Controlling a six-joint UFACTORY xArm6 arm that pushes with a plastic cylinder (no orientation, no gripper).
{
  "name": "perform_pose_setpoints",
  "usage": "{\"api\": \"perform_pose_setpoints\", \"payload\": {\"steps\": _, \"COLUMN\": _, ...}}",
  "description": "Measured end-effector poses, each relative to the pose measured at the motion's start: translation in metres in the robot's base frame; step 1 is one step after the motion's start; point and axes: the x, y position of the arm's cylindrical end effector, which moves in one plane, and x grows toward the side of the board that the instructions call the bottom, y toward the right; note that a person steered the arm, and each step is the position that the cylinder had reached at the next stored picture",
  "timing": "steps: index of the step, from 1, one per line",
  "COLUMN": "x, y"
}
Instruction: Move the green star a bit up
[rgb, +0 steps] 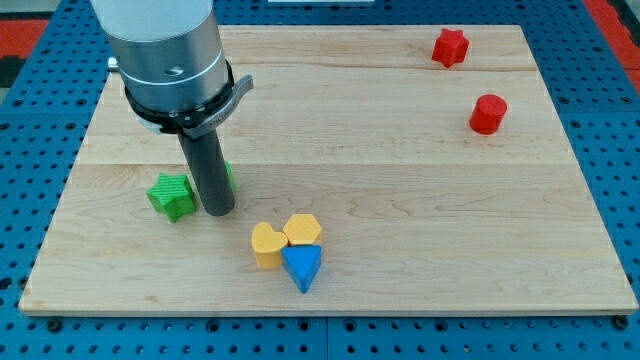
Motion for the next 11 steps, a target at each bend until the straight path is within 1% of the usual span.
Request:
{"api": "perform_pose_setpoints", "payload": {"steps": 2, "x": 0.007, "y": -0.012}}
{"api": "perform_pose_setpoints", "payload": {"steps": 5, "x": 0.036, "y": -0.024}}
{"api": "perform_pose_setpoints", "payload": {"steps": 7, "x": 0.037, "y": -0.031}}
{"api": "perform_pose_setpoints", "payload": {"steps": 8, "x": 0.015, "y": -0.037}}
{"api": "perform_pose_setpoints", "payload": {"steps": 11, "x": 0.013, "y": -0.044}}
